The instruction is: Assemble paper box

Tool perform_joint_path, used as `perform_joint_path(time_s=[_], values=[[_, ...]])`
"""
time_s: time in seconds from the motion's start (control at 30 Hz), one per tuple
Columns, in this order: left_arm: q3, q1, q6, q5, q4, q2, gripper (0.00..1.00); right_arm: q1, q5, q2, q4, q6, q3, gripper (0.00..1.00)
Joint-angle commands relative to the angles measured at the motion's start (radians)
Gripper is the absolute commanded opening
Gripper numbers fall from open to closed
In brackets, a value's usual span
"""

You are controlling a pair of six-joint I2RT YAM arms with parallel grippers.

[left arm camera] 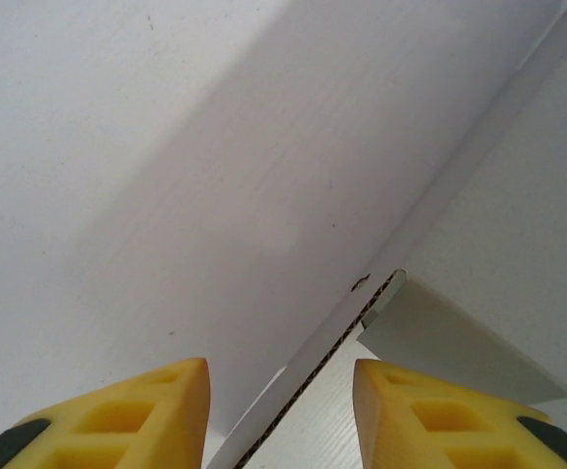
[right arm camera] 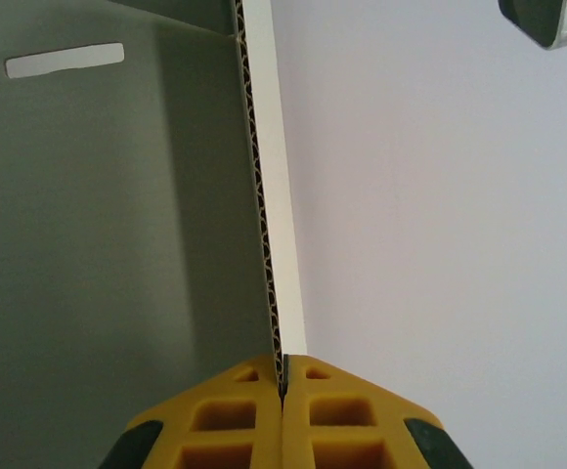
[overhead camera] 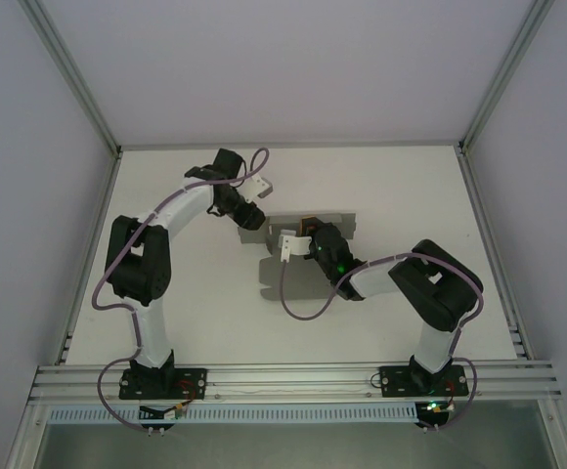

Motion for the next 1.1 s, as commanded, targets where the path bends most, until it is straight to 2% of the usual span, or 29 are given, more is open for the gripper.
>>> perform_joint_path(time_s=[0.0,0.13,0.3,0.53,0.77,0.87,1.07], values=[[0.003,-0.002,0.012,-0.052,-0.09,-0.01,0.47,-0.005,0.037,-0.001,0.033,0.034,-0.007,0.0],[-0.006,0.01,0.027,-0.098,-0.093,0.001,0.51,-0.01,0.037,-0.011,0.021,0.038,-0.007,0.0],[-0.005,0.02,0.032,-0.057,-0.093,0.01,0.52,-0.009,0.031,-0.026,-0.016,0.055,-0.002,0.0],[0.014,0.016,-0.007,0.002,-0.075,0.026,0.28,-0.01,0.034,-0.036,-0.03,0.064,0.003,0.0],[-0.078,-0.019,-0.061,0.031,0.028,-0.085,0.01,-0.008,0.046,-0.033,-0.023,0.078,0.011,0.0],[-0.093,-0.023,-0.097,0.079,0.031,-0.115,0.01,-0.007,0.055,-0.035,-0.035,0.102,0.016,0.0],[-0.117,-0.069,-0.125,0.1,0.056,-0.149,0.0,0.006,0.077,-0.031,-0.045,0.139,0.029,0.0]])
